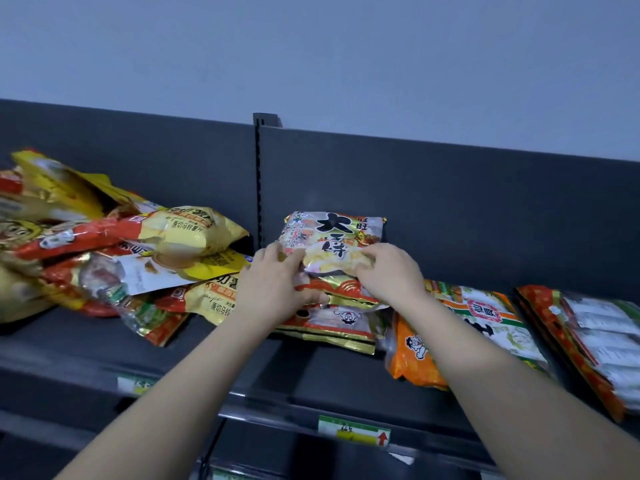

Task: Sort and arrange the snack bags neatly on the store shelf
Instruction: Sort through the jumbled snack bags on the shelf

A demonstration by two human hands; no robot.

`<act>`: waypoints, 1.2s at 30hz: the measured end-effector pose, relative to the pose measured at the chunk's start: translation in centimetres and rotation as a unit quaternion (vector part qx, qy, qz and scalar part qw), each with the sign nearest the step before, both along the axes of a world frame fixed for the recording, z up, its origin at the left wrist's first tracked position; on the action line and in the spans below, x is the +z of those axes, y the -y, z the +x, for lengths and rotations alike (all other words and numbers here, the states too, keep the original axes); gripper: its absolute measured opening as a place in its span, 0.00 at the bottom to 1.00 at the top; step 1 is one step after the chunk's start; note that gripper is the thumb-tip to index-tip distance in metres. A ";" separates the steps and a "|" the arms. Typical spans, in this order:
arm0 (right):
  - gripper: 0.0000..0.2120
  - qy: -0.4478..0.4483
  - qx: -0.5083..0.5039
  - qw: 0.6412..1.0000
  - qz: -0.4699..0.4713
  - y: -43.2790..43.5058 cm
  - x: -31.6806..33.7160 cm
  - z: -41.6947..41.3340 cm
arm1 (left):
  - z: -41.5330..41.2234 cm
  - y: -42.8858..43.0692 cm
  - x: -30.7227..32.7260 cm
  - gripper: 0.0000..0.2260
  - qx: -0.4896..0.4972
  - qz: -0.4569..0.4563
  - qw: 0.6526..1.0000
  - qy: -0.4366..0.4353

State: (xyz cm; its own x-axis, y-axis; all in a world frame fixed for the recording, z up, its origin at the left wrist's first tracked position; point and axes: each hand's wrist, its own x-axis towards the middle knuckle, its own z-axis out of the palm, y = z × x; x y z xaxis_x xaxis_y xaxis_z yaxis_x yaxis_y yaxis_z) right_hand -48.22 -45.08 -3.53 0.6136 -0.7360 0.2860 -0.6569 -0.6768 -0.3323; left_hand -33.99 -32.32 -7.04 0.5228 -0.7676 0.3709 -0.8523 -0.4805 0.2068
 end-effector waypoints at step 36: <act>0.23 0.297 0.028 0.941 0.161 -12.0 -2.1 23.9 | 25.5 -16.4 5.3 0.04 -0.042 -0.346 0.921 -0.175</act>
State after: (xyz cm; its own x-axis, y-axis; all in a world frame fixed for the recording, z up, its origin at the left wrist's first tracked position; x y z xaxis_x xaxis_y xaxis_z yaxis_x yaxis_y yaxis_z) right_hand -24.30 -33.03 -5.65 0.4556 -0.8150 0.3580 -0.2566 -0.5054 -0.8238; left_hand -8.48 -15.90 -1.75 0.6526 -0.4548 0.6060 -0.7034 -0.0664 0.7077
